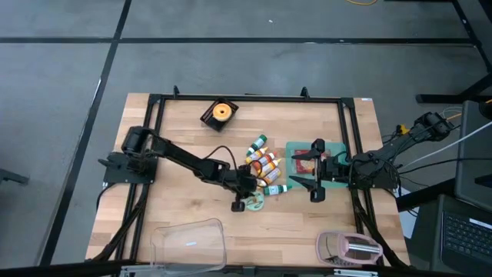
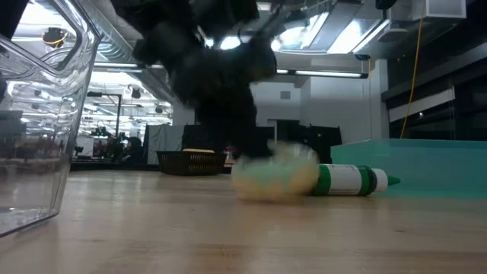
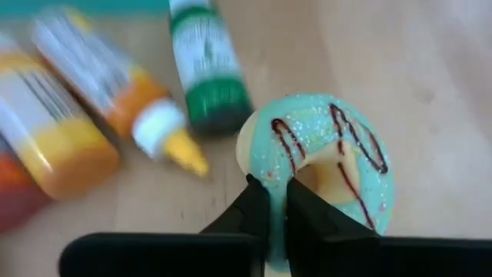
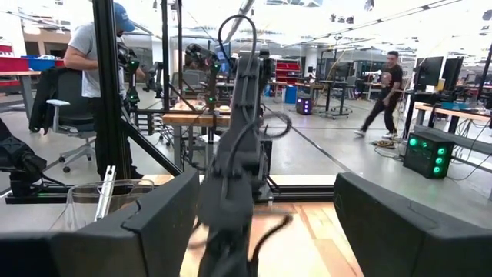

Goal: Pick & Place Food Item
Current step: Put the blue donut into the black bin

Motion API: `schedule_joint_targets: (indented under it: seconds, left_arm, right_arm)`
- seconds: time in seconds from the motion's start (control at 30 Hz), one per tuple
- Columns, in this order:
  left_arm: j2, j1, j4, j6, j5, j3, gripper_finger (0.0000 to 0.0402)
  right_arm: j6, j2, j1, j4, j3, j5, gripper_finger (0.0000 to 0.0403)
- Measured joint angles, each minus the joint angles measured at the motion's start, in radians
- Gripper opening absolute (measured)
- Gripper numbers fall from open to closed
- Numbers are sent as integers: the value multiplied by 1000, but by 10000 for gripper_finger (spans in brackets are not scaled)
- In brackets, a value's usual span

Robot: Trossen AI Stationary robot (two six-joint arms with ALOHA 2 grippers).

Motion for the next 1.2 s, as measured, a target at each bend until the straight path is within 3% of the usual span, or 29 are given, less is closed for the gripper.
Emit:
schedule_joint_targets:
  seconds: [0.17, 0.37, 0.47, 0.6, 0.73, 0.87, 1.07, 1.2]
  left_arm:
    - [-141, 3, -59, 69, -43, 0, 22]
    - [-374, 46, -274, 154, -305, 0, 14]
    - [-490, 107, -369, 188, -394, 0, 15]
    - [-624, 253, -452, 232, -391, 1, 15]
    - [-696, 465, -516, 261, -300, 1, 15]
    - [-696, 697, -535, 280, -91, 1, 14]
    - [-592, 980, -514, 295, 175, 1, 14]
    - [-472, 1088, -512, 279, 338, 1, 15]
  right_arm:
    - [0, 0, 0, 0, 0, 0, 295]
    - [0, 0, 0, -1, 0, 0, 295]
    - [0, 0, 0, -2, 0, 0, 295]
    - [1, 0, 0, -2, 0, 0, 295]
    - [1, 0, 0, 0, 0, 0, 295]
    - [1, 0, 0, 0, 0, 0, 295]
    - [3, 0, 0, 0, 0, 0, 295]
    - [3, 0, 0, 0, 0, 0, 295]
